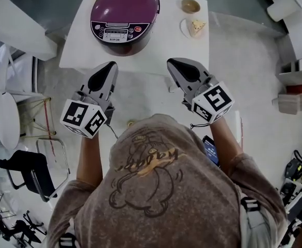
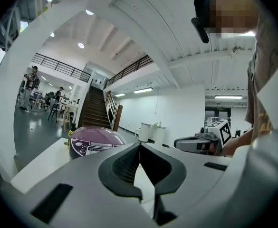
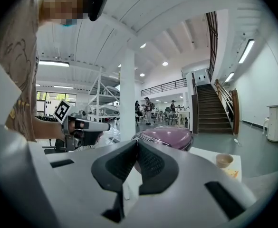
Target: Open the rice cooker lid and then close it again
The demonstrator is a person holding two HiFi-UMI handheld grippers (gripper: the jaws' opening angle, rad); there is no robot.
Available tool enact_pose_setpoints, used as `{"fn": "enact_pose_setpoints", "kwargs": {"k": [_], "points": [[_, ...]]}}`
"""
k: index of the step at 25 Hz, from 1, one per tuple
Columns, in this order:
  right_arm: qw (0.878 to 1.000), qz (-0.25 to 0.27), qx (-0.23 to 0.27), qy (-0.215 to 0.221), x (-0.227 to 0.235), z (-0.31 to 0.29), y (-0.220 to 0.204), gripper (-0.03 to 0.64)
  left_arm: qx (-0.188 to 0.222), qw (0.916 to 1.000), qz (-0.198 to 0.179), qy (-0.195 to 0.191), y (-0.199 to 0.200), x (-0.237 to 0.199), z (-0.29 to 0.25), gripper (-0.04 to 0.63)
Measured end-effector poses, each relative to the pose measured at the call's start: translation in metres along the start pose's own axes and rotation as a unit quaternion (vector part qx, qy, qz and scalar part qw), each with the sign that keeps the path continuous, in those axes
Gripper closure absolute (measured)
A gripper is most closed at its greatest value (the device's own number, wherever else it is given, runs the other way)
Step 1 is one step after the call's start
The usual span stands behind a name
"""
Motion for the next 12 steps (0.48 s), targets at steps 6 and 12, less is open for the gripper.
{"fn": "enact_pose_setpoints", "kwargs": {"k": [6, 12], "points": [[1.000, -0.008, 0.006, -0.010, 0.010, 0.017, -0.012, 0.615, -0.002, 0.9996, -0.011, 0.026, -0.015, 0.012, -0.002, 0.575], [1.000, -0.020, 0.010, -0.009, 0.007, 0.027, -0.026, 0.620, 0.001, 0.9988, -0.003, 0.048, -0.031, 0.027, -0.001, 0.575]]}}
Point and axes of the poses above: the fingertips, and each gripper's own axes: z backward along the fingers, x to its right, y out of its top, the point moved 5 cm from there along z, backward along the fingers
